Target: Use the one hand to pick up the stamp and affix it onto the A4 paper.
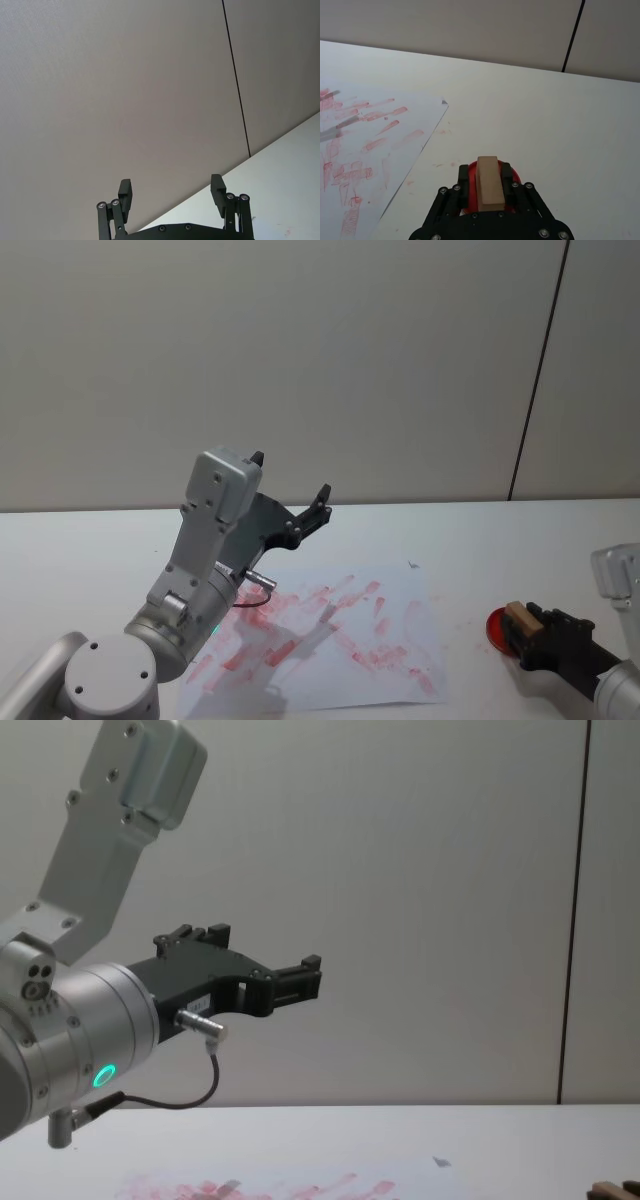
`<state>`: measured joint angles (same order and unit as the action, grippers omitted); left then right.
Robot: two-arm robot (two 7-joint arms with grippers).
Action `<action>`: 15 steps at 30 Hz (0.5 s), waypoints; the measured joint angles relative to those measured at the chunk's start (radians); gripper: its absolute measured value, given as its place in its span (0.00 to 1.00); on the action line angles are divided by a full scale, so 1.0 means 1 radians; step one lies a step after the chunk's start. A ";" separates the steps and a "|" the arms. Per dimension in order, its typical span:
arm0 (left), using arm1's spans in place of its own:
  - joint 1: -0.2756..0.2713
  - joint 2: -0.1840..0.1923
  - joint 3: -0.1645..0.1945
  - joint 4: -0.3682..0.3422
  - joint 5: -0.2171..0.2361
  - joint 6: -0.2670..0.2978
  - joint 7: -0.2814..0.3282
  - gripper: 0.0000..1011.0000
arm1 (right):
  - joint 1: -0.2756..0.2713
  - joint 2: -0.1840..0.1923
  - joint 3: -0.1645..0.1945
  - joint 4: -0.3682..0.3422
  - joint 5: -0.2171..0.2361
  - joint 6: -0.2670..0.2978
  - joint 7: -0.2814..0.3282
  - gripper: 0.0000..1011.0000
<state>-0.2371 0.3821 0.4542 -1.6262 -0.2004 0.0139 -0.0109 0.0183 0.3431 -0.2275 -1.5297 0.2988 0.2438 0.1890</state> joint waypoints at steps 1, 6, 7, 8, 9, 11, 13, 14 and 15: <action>0.000 0.000 0.000 0.000 0.000 0.000 0.000 0.99 | 0.001 -0.001 0.000 0.001 -0.001 0.000 0.000 0.38; 0.000 0.000 0.000 0.000 0.000 0.000 0.000 0.99 | 0.003 -0.002 -0.001 0.003 -0.002 0.000 0.002 0.23; 0.000 0.000 0.000 0.000 0.000 0.000 0.000 0.99 | 0.003 -0.002 -0.001 0.003 -0.002 -0.001 0.002 0.23; 0.000 0.000 0.000 0.000 0.000 0.000 0.000 0.99 | 0.003 -0.002 -0.001 0.003 -0.002 -0.001 0.002 0.22; 0.000 0.000 0.000 0.000 0.000 0.000 0.000 0.99 | 0.003 -0.002 -0.001 0.003 -0.002 -0.002 0.002 0.22; 0.000 0.000 0.000 0.000 0.000 0.000 0.000 0.99 | 0.003 -0.002 -0.001 0.003 -0.004 -0.008 0.003 0.22; 0.000 0.000 0.000 0.000 0.000 0.000 0.000 0.99 | 0.003 -0.002 -0.001 0.001 -0.005 -0.016 0.005 0.22; 0.000 0.000 0.000 0.000 0.000 0.000 0.000 0.99 | 0.004 -0.002 -0.001 -0.001 -0.005 -0.021 0.006 0.22; 0.000 0.000 0.000 0.000 0.000 0.000 0.000 0.99 | 0.004 -0.002 -0.001 -0.002 -0.005 -0.025 0.008 0.22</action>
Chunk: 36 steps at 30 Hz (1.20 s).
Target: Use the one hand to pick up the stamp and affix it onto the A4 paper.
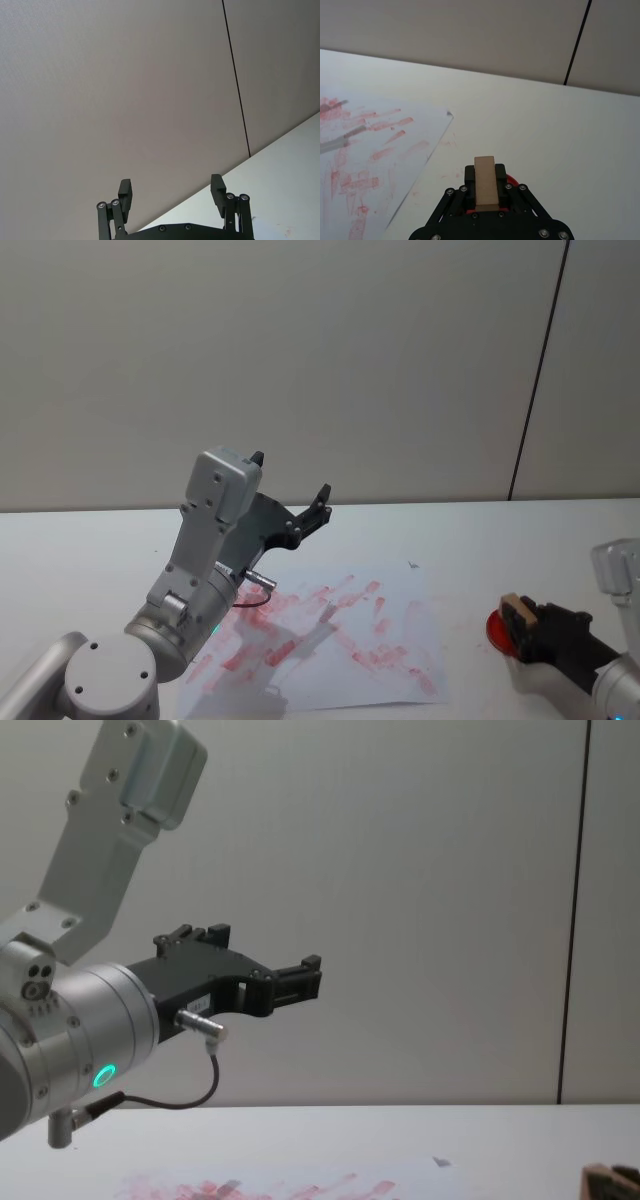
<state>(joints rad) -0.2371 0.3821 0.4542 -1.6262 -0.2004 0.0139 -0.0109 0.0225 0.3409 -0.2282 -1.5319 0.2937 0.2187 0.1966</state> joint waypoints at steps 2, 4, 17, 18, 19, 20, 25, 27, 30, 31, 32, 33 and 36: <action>0.000 0.000 0.000 0.000 0.000 0.000 0.000 0.99 | 0.002 -0.001 0.000 -0.005 0.000 -0.012 0.006 0.22; 0.000 0.000 0.000 0.000 0.000 0.000 0.000 0.99 | 0.005 -0.003 -0.001 -0.011 -0.001 -0.022 0.011 0.22; 0.000 0.000 0.000 0.000 0.000 0.000 0.000 0.99 | 0.054 -0.042 -0.025 -0.045 -0.003 -0.067 0.102 0.22; 0.000 0.000 0.000 0.000 0.000 0.000 0.000 0.99 | 0.062 -0.049 -0.030 -0.045 -0.005 -0.066 0.116 0.22; 0.000 0.000 0.000 0.000 0.000 0.000 0.000 0.99 | 0.068 -0.053 -0.033 -0.045 -0.007 -0.064 0.123 0.22; 0.000 0.000 0.000 0.000 0.000 0.000 0.000 0.99 | 0.076 -0.059 -0.038 -0.044 -0.010 -0.059 0.138 0.22; 0.000 0.000 0.000 0.000 0.000 0.000 0.000 0.99 | 0.102 -0.081 -0.055 -0.026 -0.028 -0.027 0.183 0.22; 0.000 0.000 0.000 0.000 0.000 0.000 0.000 0.99 | 0.112 -0.088 -0.062 -0.016 -0.035 -0.017 0.198 0.22; 0.000 0.000 0.000 0.000 0.000 0.000 0.000 0.99 | 0.135 -0.106 -0.079 0.014 -0.060 0.013 0.232 0.22; 0.000 0.000 0.000 0.000 0.000 0.000 0.000 0.99 | 0.140 -0.111 -0.083 0.021 -0.066 0.018 0.238 0.22; 0.000 0.000 0.000 0.000 0.000 0.000 0.000 0.99 | 0.148 -0.117 -0.089 0.035 -0.079 0.027 0.250 0.22; 0.000 0.000 0.000 0.000 0.000 0.000 0.000 0.99 | 0.148 -0.117 -0.089 0.035 -0.079 0.027 0.250 0.22; 0.000 0.000 0.000 0.000 0.000 0.000 0.000 0.99 | 0.168 -0.133 -0.103 0.070 -0.104 0.041 0.269 0.22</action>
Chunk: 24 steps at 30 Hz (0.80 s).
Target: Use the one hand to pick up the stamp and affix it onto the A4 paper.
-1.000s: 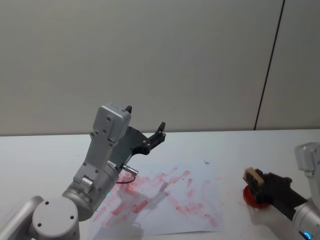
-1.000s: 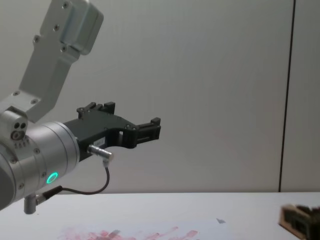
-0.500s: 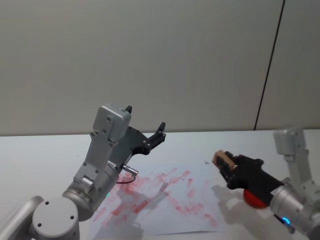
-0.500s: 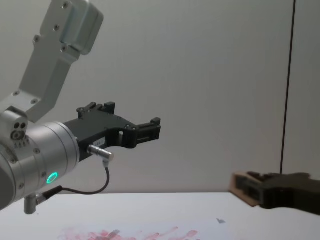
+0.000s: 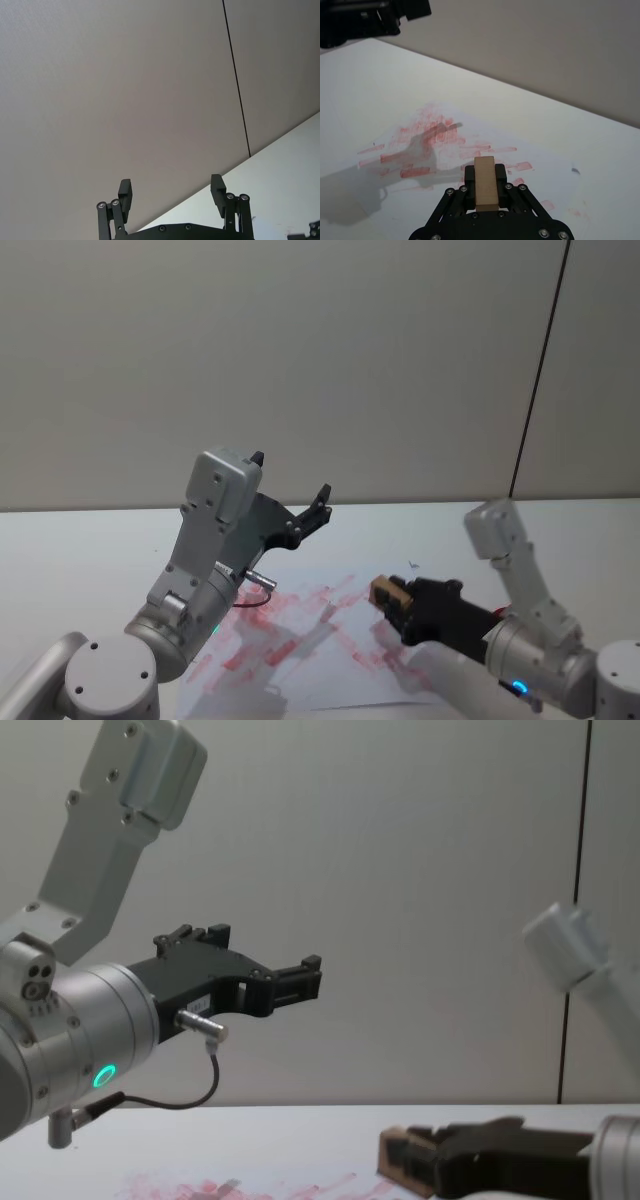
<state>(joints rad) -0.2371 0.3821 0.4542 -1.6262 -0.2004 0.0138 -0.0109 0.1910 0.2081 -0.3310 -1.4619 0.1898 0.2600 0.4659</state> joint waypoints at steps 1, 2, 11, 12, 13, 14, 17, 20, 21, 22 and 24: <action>0.000 0.000 0.000 0.000 0.000 0.000 0.000 0.99 | 0.009 -0.007 -0.006 0.016 -0.014 0.007 0.009 0.22; 0.000 0.000 0.000 0.000 0.000 0.000 0.000 0.99 | 0.011 -0.008 -0.008 0.022 -0.020 0.009 0.013 0.22; 0.000 0.000 0.000 0.000 0.000 0.000 0.000 0.99 | 0.044 -0.029 -0.032 0.107 -0.086 0.026 0.046 0.22; 0.000 0.000 0.000 0.000 0.000 0.000 0.000 0.99 | 0.046 -0.030 -0.034 0.112 -0.090 0.027 0.048 0.22; 0.000 0.000 0.000 0.000 0.000 0.000 0.000 0.99 | 0.047 -0.030 -0.035 0.117 -0.095 0.027 0.050 0.22; 0.000 0.000 0.000 0.000 0.000 0.000 0.000 0.99 | 0.049 -0.031 -0.037 0.127 -0.102 0.028 0.053 0.22; 0.000 0.000 0.000 0.000 0.000 0.000 0.000 0.99 | 0.053 -0.032 -0.039 0.137 -0.111 0.028 0.058 0.22; 0.000 0.000 0.000 0.000 0.000 0.000 0.000 0.99 | 0.056 -0.033 -0.041 0.146 -0.119 0.028 0.062 0.22; 0.000 0.000 0.000 0.000 0.000 0.000 0.000 0.99 | 0.057 -0.033 -0.042 0.150 -0.122 0.028 0.063 0.22; 0.000 0.000 0.000 0.000 0.000 0.000 0.000 0.99 | 0.057 -0.033 -0.043 0.152 -0.124 0.028 0.064 0.22; 0.000 0.000 0.000 0.000 0.000 0.000 0.000 0.99 | 0.058 -0.033 -0.044 0.156 -0.127 0.027 0.065 0.22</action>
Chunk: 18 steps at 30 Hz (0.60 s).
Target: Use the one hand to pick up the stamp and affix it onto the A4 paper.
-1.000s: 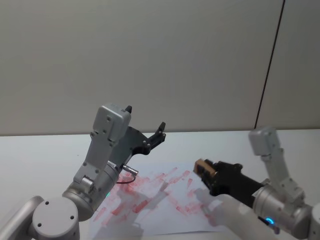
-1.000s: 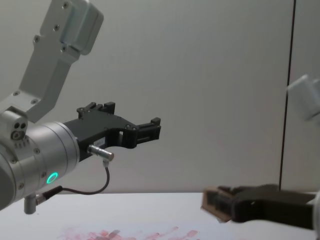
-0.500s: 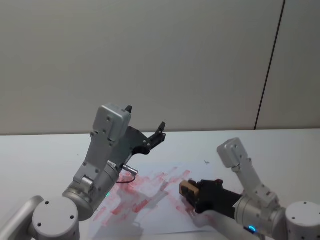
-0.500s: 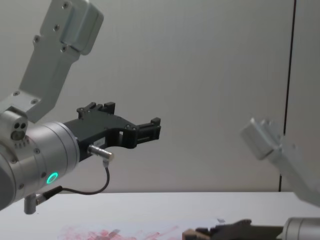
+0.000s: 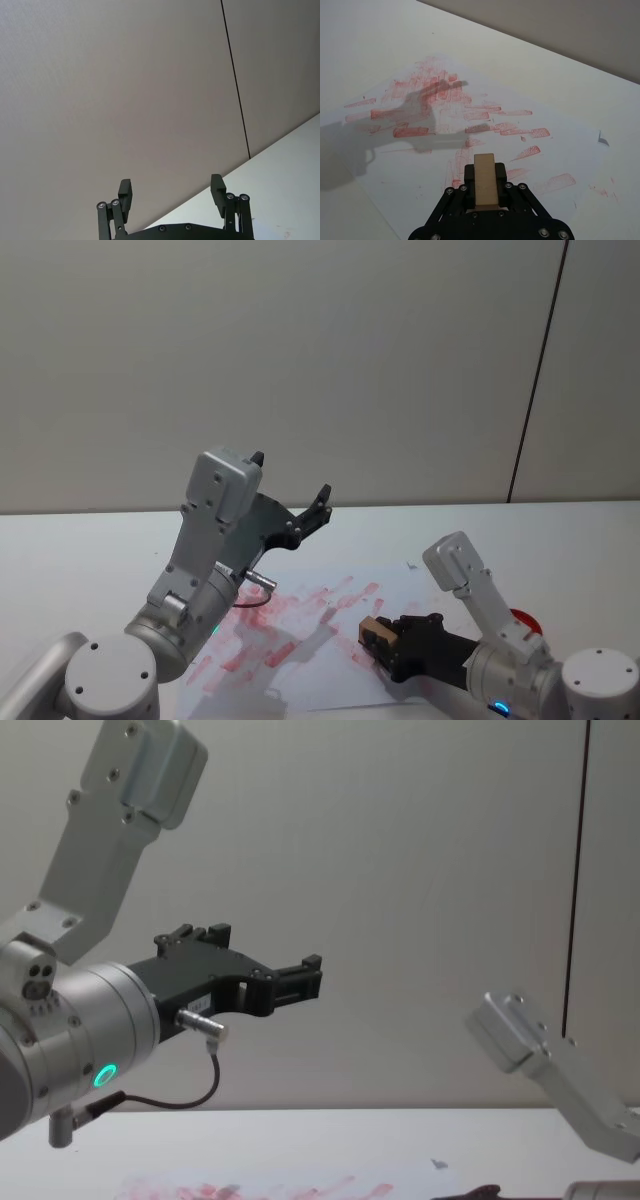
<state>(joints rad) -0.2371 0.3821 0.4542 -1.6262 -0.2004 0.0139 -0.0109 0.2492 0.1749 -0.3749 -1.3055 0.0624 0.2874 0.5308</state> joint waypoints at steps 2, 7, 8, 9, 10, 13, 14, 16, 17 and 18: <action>0.000 0.000 0.000 0.000 0.000 0.000 0.000 0.99 | 0.001 0.000 -0.001 0.003 -0.002 0.000 0.001 0.22; 0.000 0.000 0.000 0.000 0.000 0.000 0.000 0.99 | 0.001 0.001 -0.002 0.006 0.001 -0.009 0.001 0.22; 0.000 0.000 0.000 0.000 0.000 0.000 0.000 0.99 | 0.000 0.001 -0.002 0.006 0.003 -0.011 0.000 0.22; 0.000 0.000 0.000 0.000 0.000 0.000 0.000 0.99 | -0.001 0.002 -0.001 0.005 0.008 -0.015 -0.001 0.22; 0.000 0.000 0.000 0.000 0.000 0.000 0.000 0.99 | -0.001 0.002 -0.001 0.005 0.013 -0.018 -0.002 0.22; 0.000 0.000 0.000 0.000 0.000 0.000 0.000 0.99 | -0.002 0.004 0.000 -0.006 0.028 -0.025 -0.003 0.22; 0.000 0.000 0.000 0.000 0.000 0.000 0.000 0.99 | -0.003 0.004 0.001 -0.011 0.035 -0.029 -0.003 0.22; 0.000 0.000 0.000 0.000 0.000 0.000 0.000 0.99 | -0.003 0.006 0.004 -0.021 0.047 -0.036 -0.004 0.22; 0.000 0.000 0.000 0.000 0.000 0.000 0.000 0.99 | -0.004 0.007 0.008 -0.035 0.061 -0.044 -0.006 0.22; 0.000 0.000 0.000 0.000 0.000 0.000 0.000 0.99 | -0.005 0.008 0.010 -0.041 0.066 -0.047 -0.007 0.22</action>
<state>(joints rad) -0.2371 0.3821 0.4542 -1.6262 -0.2004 0.0139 -0.0109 0.2444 0.1833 -0.3653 -1.3467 0.1282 0.2407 0.5237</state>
